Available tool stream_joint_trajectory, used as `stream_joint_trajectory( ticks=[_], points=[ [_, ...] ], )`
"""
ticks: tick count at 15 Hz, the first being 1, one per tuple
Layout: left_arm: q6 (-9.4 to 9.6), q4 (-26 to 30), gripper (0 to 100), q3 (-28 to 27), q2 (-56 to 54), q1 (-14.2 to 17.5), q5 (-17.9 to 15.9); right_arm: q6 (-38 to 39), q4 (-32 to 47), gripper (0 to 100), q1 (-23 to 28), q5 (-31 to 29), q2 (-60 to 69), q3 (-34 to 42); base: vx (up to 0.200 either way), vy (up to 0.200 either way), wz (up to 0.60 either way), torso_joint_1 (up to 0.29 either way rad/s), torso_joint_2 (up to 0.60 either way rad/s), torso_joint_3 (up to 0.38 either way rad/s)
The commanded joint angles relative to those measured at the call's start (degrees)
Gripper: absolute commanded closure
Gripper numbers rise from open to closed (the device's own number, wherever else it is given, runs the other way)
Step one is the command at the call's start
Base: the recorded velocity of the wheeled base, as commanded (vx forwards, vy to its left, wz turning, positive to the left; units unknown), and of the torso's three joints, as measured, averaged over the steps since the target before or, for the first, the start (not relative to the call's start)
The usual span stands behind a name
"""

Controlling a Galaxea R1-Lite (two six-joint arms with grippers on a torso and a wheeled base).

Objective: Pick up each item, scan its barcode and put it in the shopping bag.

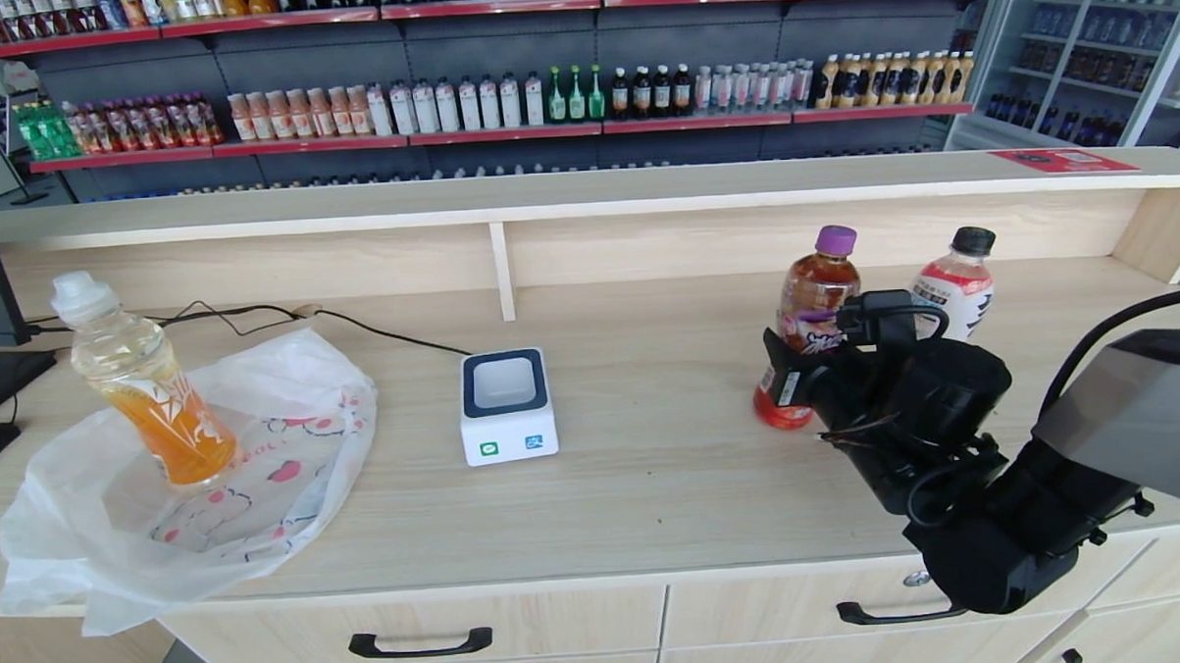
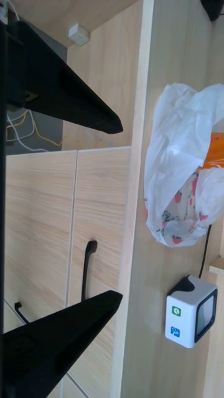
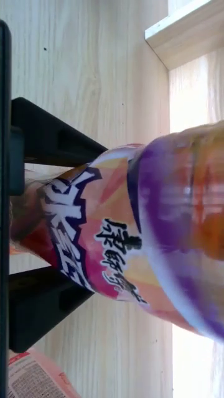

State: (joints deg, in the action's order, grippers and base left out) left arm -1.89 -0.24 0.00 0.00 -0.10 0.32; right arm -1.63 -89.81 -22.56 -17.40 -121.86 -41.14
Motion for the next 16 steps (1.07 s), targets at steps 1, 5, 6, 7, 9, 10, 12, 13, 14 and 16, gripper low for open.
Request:
stream_joint_trajectory(
  ticks=[1,5,6,7,9,10,12,13,14,16],
  points=[
    [-0.04,0.0,0,0.0,0.0,0.0,0.0,0.0,-0.2,100,0.0,0.0,0.7,-0.2,0.000,0.000,0.00,0.000,0.00,0.000],
    [0.04,0.0,0,0.0,0.0,0.0,0.0,0.0,-0.2,100,-0.1,0.0,1.8,-1.0,0.000,0.000,0.00,0.000,0.00,0.000],
    [0.04,0.0,0,0.0,0.0,0.0,0.0,0.0,-0.2,100,-0.3,0.0,2.1,-1.1,0.000,0.000,0.00,0.000,0.00,0.000],
    [0.04,0.0,0,0.0,0.0,0.0,0.0,0.0,-0.2,100,-0.4,0.0,2.5,-1.0,0.000,0.000,0.00,0.000,0.00,0.000],
    [0.04,0.0,0,0.0,0.0,0.0,0.0,0.0,-0.2,100,-0.5,0.0,3.3,-1.1,0.000,0.000,0.00,0.000,0.00,0.000],
    [0.04,0.0,0,0.0,0.0,0.0,0.0,0.0,-0.2,100,-0.5,0.0,3.7,-1.0,0.000,0.000,0.00,0.000,0.00,0.000],
    [-0.04,0.0,0,0.0,0.0,0.0,0.0,0.0,-0.2,100,-0.6,0.0,5.1,-0.9,0.000,0.000,0.00,0.000,0.00,0.000],
    [-0.13,0.0,0,0.0,0.1,0.0,0.0,0.0,-0.2,100,-0.6,0.0,6.0,-0.6,0.000,0.000,0.00,0.000,0.00,0.000],
    [0.04,0.1,0,0.0,0.0,0.0,0.0,0.0,-0.2,100,-1.0,0.0,7.2,-0.6,0.000,0.000,0.00,0.000,0.00,0.000],
    [-0.04,0.1,0,0.0,0.0,0.0,0.0,0.0,-0.2,100,-2.4,0.0,8.8,-0.3,0.000,0.000,0.00,0.000,0.00,0.000]
  ],
)
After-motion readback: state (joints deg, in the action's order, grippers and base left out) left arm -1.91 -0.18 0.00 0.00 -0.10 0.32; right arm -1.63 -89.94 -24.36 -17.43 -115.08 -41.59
